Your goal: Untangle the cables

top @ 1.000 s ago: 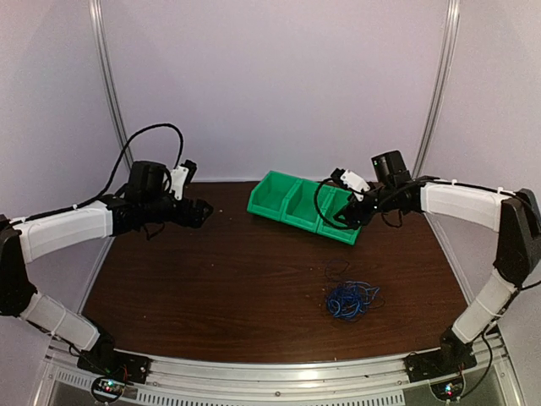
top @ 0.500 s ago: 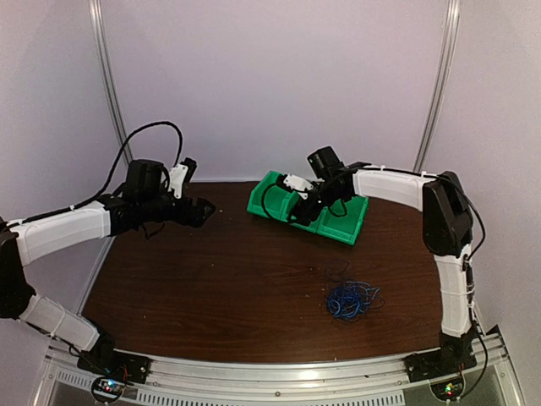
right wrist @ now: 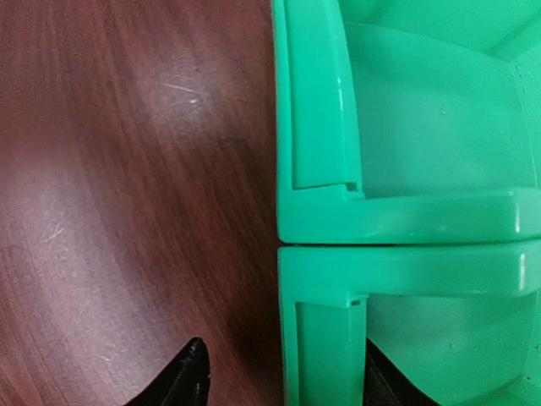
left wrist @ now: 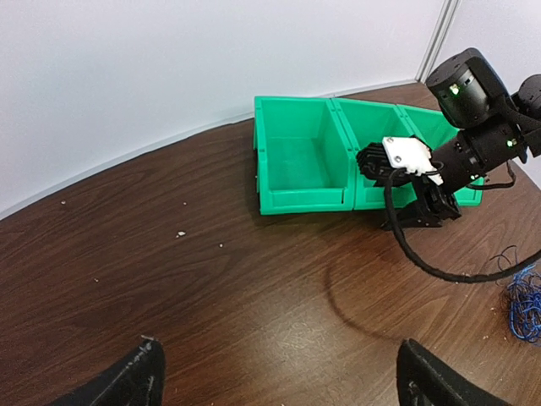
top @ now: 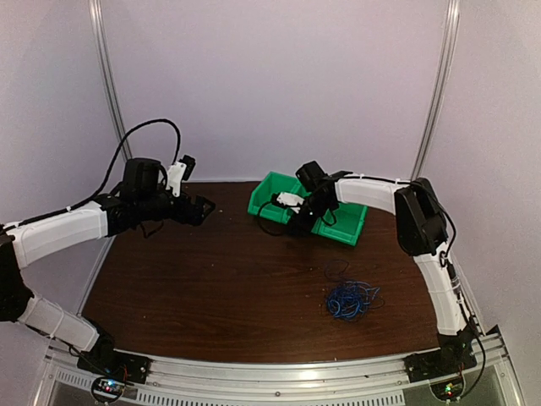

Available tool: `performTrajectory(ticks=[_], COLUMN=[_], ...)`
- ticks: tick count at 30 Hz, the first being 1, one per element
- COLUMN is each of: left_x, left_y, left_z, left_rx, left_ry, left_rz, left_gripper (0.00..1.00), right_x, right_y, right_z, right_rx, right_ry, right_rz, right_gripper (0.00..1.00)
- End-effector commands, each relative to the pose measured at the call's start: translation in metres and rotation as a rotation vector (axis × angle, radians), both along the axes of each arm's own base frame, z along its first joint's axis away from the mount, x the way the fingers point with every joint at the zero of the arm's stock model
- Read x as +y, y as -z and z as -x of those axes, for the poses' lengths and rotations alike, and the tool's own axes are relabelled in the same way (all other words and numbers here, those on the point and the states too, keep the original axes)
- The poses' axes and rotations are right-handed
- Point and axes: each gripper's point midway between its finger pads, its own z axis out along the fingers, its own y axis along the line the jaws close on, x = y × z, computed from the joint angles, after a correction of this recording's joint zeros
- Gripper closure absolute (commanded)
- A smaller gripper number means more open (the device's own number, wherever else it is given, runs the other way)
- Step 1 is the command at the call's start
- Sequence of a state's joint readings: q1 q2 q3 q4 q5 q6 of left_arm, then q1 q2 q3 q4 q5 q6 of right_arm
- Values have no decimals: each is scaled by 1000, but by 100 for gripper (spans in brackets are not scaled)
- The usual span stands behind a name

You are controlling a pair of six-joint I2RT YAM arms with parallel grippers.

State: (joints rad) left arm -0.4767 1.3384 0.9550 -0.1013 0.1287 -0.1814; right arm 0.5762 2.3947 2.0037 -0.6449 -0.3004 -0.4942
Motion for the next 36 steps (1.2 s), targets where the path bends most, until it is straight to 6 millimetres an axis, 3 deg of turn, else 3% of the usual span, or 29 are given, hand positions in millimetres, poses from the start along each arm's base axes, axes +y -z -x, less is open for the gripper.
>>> performTrajectory(ticks=[1,8,11,16,19,22,25,30,36], left_x=[-1,-2,-2,-1,-3,-14,-37,-85,-110], left_y=[-25,-27,-27,-25,-23,-25,-32,-41,-39], left_z=[-3,-1,-1,-1,1,12,33,78,111], left_rx=[-69,-70,-71,-73,-84,-104,-138,-99,-38], left_ry=[9,14,14,13,34,122,245,418,426], left_rz=[45,53,54,48,45,65,104,166,342], left_gripper=[4,4,4,4,4,8,12,16,16], right_x=[7,11,13,15,5,-17,-45,-89,-109], right_y=[-3,-8,-21,-85,-130,-150,-148,-122,-90], right_z=[37,81,84,88,108,135,163,185,194], right_rx=[31,-6,-23,-76,-104,-104,-94,-9,3], right_ry=[-139,-242,-219,-176,-188,-208,-231,-205,-194], right_rz=[25,72,46,-50,-101,-125,-96,-69,-15], right_gripper=[48,56,49,32,28,31,40,62,57])
